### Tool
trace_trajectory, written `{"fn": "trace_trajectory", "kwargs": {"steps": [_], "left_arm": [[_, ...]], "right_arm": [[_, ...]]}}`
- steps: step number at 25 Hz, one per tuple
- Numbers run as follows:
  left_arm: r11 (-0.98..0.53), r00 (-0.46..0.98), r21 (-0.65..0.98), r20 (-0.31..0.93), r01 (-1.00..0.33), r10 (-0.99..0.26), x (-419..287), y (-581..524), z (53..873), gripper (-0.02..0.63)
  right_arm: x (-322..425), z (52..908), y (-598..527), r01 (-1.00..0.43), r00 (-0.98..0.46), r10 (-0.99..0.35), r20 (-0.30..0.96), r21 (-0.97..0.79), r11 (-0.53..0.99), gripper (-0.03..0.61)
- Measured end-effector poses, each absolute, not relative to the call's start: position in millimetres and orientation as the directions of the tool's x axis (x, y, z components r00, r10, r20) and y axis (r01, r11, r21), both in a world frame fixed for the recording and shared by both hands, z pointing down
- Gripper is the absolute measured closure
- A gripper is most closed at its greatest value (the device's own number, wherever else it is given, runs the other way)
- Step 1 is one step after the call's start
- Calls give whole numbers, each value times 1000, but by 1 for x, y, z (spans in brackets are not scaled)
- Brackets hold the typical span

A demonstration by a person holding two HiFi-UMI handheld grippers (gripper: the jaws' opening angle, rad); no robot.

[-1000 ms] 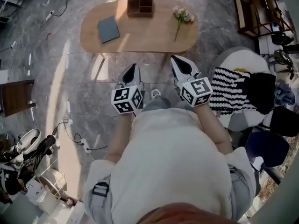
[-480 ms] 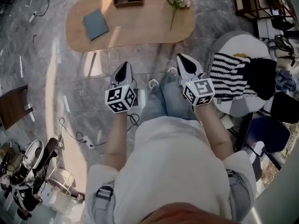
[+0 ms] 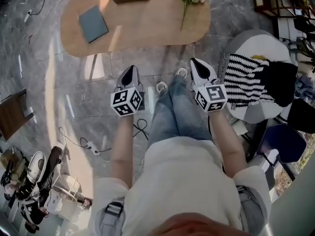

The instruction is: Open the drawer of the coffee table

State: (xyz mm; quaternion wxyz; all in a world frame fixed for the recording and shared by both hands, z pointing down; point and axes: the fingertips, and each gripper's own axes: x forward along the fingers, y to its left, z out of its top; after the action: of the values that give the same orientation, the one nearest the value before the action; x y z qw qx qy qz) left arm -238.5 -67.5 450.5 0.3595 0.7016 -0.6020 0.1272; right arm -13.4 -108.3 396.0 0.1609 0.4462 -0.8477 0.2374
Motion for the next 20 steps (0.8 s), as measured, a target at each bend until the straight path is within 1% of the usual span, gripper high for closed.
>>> {"fn": "trace_trajectory", "kwargs": {"steps": [7, 16, 18, 20], "left_arm": [[-24, 244, 329, 647, -944, -722, -245, -87, 516, 617], [-35, 240, 291, 707, -956, -665, -259, -98, 614, 615], [-42, 236, 276, 721, -960, -651, -263, -101, 634, 609], [-45, 237, 272, 732, -961, -638, -266, -104, 653, 582]], "right_arm": [[-9, 464, -126, -831, -547, -645, 533, -250, 497, 580], [6, 568, -141, -861, -489, -627, 606, -221, 458, 578], [10, 589, -144, -868, -476, -623, 621, -214, 449, 578], [16, 610, -146, -877, -460, -620, 636, -215, 429, 578]]}}
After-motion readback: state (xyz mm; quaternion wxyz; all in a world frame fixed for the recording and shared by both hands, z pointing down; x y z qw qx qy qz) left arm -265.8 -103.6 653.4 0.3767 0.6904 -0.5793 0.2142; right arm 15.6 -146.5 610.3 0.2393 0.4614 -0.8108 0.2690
